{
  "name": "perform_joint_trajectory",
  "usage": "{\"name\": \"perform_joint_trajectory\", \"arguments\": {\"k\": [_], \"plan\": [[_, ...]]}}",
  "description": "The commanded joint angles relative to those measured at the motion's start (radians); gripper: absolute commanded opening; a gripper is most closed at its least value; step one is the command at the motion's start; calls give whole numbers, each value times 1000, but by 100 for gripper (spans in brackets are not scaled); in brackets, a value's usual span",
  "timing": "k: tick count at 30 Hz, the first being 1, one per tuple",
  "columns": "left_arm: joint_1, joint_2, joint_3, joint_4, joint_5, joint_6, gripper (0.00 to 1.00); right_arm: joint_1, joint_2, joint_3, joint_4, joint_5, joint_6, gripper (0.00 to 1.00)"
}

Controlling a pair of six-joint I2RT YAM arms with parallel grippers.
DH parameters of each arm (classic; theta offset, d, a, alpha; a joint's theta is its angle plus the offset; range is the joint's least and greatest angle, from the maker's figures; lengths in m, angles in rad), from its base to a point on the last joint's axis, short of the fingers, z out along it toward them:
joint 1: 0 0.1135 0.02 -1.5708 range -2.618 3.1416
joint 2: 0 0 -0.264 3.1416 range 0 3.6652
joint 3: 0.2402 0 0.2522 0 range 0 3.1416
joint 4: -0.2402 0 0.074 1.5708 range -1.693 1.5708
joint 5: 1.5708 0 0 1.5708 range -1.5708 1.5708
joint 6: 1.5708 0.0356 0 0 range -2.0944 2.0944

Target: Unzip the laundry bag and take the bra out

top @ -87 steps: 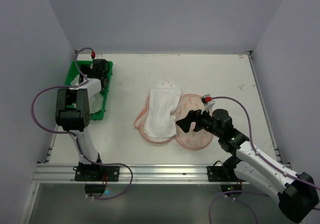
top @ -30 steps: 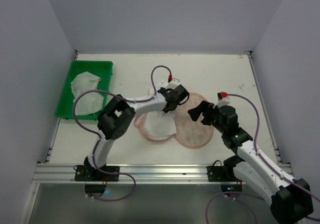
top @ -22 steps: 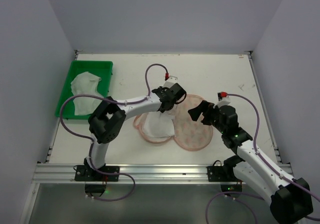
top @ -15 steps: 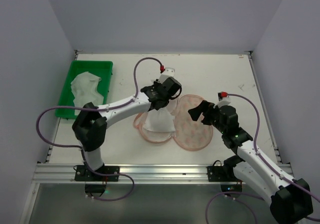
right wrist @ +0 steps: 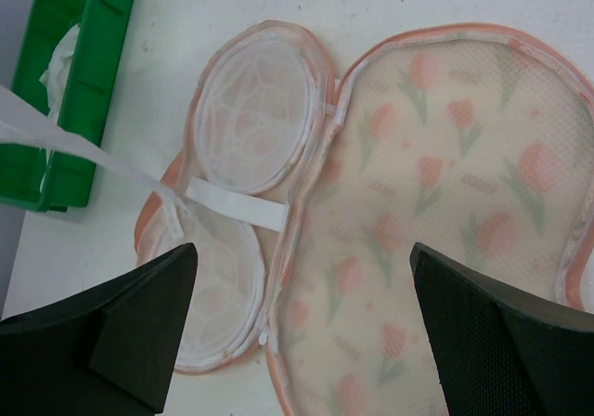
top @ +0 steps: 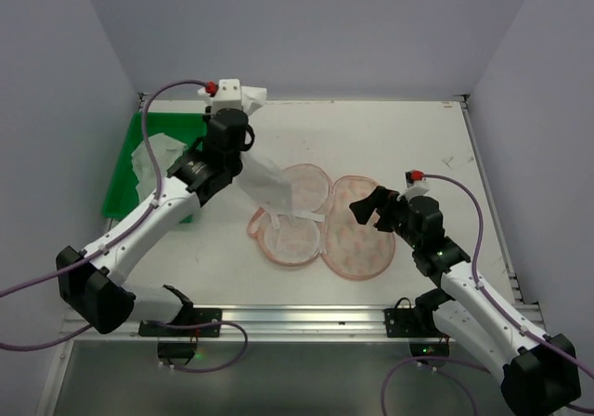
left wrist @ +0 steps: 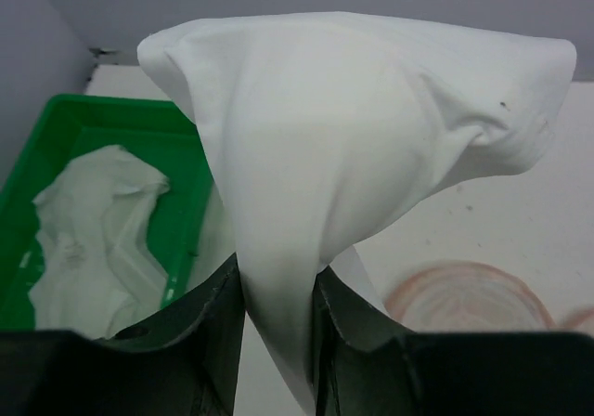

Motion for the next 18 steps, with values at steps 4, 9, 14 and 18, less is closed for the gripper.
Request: {"name": "perform_joint_trajectory", "arguments": {"k": [4,9,14,18], "plan": [[173,-130,26,157,-56,233,36,-5,17,41,34,-27,-17,99],[313,-162,103,245,-47,399,39,-5,38,52,43,-49,-17,99],[468,-159,71,366,-6,546,41,-5,58,54,57,-66,-11,99],[616,-141,-6,447,31,566,41,-5,78,55,64,-76,-9,99]]}}
